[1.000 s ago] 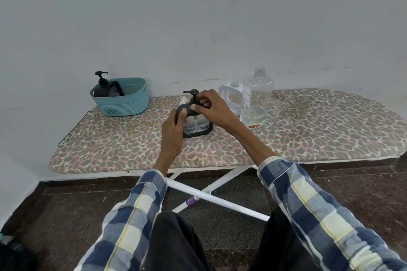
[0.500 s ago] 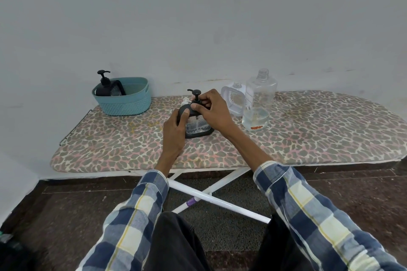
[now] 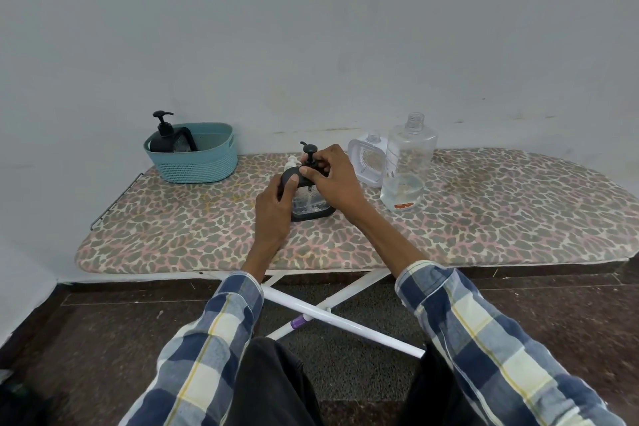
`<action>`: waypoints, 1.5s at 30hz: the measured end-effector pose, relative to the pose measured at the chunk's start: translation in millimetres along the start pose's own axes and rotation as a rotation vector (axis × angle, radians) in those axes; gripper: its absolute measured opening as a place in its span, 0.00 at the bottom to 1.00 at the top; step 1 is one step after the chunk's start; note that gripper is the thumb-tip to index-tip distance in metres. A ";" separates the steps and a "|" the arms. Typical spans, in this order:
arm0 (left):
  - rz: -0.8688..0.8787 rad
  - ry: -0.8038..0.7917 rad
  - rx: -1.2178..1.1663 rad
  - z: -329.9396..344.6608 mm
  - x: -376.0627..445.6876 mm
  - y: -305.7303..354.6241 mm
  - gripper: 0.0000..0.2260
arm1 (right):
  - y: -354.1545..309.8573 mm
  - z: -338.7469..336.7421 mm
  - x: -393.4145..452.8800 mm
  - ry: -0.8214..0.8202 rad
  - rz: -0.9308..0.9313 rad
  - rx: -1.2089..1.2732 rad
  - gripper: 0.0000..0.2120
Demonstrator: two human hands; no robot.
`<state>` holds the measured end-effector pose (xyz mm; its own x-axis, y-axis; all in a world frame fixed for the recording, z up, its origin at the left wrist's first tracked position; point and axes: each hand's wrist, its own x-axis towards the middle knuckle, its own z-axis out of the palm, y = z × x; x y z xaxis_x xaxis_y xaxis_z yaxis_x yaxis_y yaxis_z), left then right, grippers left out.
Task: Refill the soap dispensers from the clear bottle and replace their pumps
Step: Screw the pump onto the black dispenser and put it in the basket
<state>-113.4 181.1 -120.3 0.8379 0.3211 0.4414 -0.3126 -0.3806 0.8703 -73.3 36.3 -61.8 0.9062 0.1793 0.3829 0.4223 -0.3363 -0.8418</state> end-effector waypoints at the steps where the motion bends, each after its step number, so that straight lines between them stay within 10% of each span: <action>1: 0.002 0.000 0.007 -0.1 0.1 -0.1 0.27 | -0.4 3.8 -0.1 0.017 0.021 0.013 0.13; 11: 0.017 -0.003 0.051 -0.2 1.1 -0.3 0.26 | -7.4 16.9 -2.4 0.173 0.065 0.064 0.17; 22: -0.017 -0.035 -0.036 0.0 1.0 -4.8 0.25 | -1.1 -8.8 -5.8 -0.043 -0.053 -0.016 0.15; 45: 0.036 -0.009 0.013 -0.1 0.0 -4.3 0.23 | 10.9 26.3 -24.7 0.296 -0.096 0.076 0.26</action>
<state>-112.1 182.9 -124.0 0.8299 0.2995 0.4708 -0.3370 -0.4035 0.8507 -91.6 52.5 -90.4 0.8340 -0.0737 0.5468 0.5136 -0.2587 -0.8181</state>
